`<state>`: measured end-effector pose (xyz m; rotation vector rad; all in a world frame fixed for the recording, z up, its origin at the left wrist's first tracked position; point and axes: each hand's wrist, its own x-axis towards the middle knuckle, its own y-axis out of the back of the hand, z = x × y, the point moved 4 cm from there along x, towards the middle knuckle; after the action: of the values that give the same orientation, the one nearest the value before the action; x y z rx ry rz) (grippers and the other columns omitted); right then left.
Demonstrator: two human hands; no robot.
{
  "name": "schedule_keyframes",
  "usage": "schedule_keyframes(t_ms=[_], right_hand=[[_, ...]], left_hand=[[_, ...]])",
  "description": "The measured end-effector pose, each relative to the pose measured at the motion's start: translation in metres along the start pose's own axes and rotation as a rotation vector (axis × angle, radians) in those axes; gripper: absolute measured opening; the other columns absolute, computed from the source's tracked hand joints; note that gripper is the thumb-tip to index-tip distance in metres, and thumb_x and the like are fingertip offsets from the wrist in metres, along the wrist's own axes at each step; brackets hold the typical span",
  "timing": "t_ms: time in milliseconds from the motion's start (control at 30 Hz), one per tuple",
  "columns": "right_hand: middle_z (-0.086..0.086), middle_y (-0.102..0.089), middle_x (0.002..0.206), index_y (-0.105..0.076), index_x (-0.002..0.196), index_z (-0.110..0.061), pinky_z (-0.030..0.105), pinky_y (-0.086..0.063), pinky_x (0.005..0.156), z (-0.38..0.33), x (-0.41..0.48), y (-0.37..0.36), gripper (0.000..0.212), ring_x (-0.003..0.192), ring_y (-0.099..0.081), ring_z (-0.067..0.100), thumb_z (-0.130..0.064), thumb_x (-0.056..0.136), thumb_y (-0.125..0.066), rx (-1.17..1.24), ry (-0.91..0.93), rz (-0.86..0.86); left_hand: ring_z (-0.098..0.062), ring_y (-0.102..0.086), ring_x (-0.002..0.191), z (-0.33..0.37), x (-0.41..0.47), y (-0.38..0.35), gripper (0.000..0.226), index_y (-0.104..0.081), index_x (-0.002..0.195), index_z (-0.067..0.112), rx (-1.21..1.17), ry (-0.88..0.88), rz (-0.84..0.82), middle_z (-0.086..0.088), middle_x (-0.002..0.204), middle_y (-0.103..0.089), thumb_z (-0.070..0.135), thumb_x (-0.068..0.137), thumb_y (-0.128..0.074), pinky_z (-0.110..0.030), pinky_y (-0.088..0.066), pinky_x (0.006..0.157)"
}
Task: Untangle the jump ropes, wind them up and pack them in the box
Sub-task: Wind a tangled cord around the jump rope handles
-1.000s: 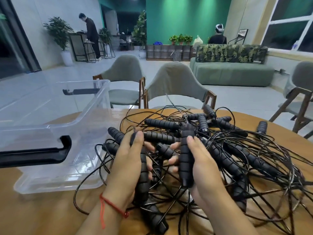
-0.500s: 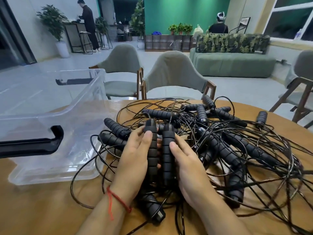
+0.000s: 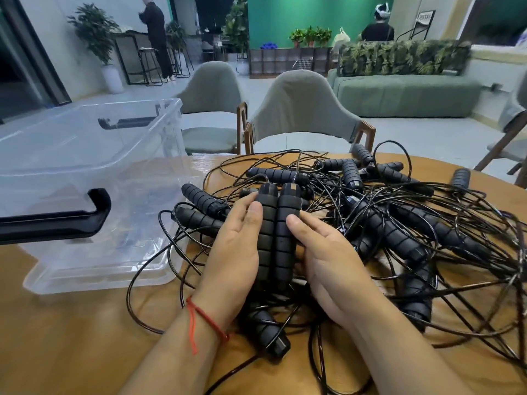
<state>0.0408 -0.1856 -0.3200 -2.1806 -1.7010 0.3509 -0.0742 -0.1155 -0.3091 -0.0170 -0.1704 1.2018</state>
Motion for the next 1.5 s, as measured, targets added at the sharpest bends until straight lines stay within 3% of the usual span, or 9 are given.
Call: schedule_keyframes(t_ms=[300,500,733,833,967,1067,1200,1300,1500], right_hand=[[0.010,-0.077,0.124,-0.073,0.130,-0.022,0.037,-0.062,0.078,0.001,-0.001,0.000,0.028,0.111,-0.075,0.028,-0.029,0.106,-0.062,-0.010,-0.003,0.001],[0.010,-0.079,0.111,-0.075,0.128,-0.017,0.030,-0.060,0.067,-0.004,-0.006,0.002,0.028,0.089,-0.075,0.021,-0.021,0.101,-0.069,-0.003,-0.022,-0.006],[0.017,-0.078,0.118,-0.074,0.128,-0.012,0.049,-0.063,0.091,-0.016,-0.004,0.011,0.035,0.107,-0.077,0.032,-0.019,0.094,-0.077,-0.023,-0.081,0.030],[0.014,-0.080,0.112,-0.077,0.119,-0.011,0.039,-0.064,0.077,-0.023,-0.003,0.015,0.029,0.097,-0.078,0.027,-0.016,0.091,-0.077,0.015,-0.043,0.138],[0.015,-0.081,0.104,-0.080,0.110,-0.010,0.031,-0.059,0.058,-0.022,-0.008,0.005,0.021,0.087,-0.077,0.028,-0.009,0.089,-0.080,0.031,0.063,0.246],[0.012,-0.082,0.100,-0.079,0.111,-0.009,0.027,-0.060,0.060,-0.020,-0.014,-0.009,0.021,0.086,-0.079,0.021,-0.006,0.090,-0.079,0.012,0.155,0.245],[0.011,-0.081,0.109,-0.077,0.117,-0.009,0.033,-0.063,0.087,-0.021,-0.015,-0.017,0.023,0.105,-0.078,0.025,-0.005,0.094,-0.075,0.048,0.207,0.217],[0.009,-0.082,0.109,-0.074,0.122,-0.009,0.025,-0.061,0.075,-0.022,-0.016,-0.019,0.025,0.098,-0.079,0.018,-0.008,0.097,-0.072,0.107,0.143,0.200],[0.013,-0.080,0.113,-0.077,0.120,-0.012,0.037,-0.061,0.086,-0.019,-0.014,-0.019,0.026,0.109,-0.076,0.031,-0.018,0.095,-0.075,0.068,0.095,0.170]], left_hand=[[-0.009,-0.071,0.114,0.005,-0.005,0.002,0.030,-0.065,0.132,0.033,0.094,-0.059,0.011,0.009,0.118,-0.077,0.039,0.112,-0.044,-0.047,-0.053,0.108],[0.009,-0.055,0.113,0.023,-0.009,0.006,0.040,-0.059,0.147,0.041,0.555,-0.300,-0.012,0.009,0.115,-0.060,0.041,0.108,-0.049,0.000,-0.035,0.093],[0.005,-0.063,0.090,0.041,-0.015,0.016,0.034,-0.061,0.134,0.043,0.706,-0.445,-0.059,0.024,0.109,-0.066,0.041,0.100,-0.065,-0.017,-0.049,0.079],[0.009,-0.058,0.114,0.044,-0.025,0.009,0.047,-0.056,0.142,0.037,0.785,-0.486,-0.183,0.026,0.126,-0.061,0.039,0.097,-0.070,-0.010,-0.044,0.094],[-0.009,-0.052,0.133,0.040,-0.039,-0.010,0.088,-0.036,0.154,0.032,0.991,-0.522,-0.184,0.015,0.144,-0.049,0.042,0.079,-0.081,-0.034,-0.048,0.109],[-0.017,-0.053,0.123,0.046,-0.041,-0.010,0.090,-0.029,0.153,0.042,1.046,-0.488,-0.027,0.012,0.134,-0.052,0.030,0.078,-0.078,-0.041,-0.051,0.096],[-0.020,-0.055,0.113,0.049,-0.041,-0.007,0.086,-0.030,0.149,0.047,1.041,-0.503,0.026,0.012,0.121,-0.054,0.020,0.081,-0.074,-0.043,-0.052,0.087],[-0.018,-0.055,0.111,0.049,-0.040,-0.006,0.088,-0.032,0.147,0.045,0.996,-0.515,0.007,0.021,0.111,-0.041,0.013,0.080,-0.078,-0.042,-0.053,0.087],[-0.017,-0.050,0.103,0.048,-0.037,0.001,0.088,-0.038,0.149,0.038,1.075,-0.552,0.078,0.021,0.108,-0.037,0.020,0.076,-0.084,-0.036,-0.042,0.079]])
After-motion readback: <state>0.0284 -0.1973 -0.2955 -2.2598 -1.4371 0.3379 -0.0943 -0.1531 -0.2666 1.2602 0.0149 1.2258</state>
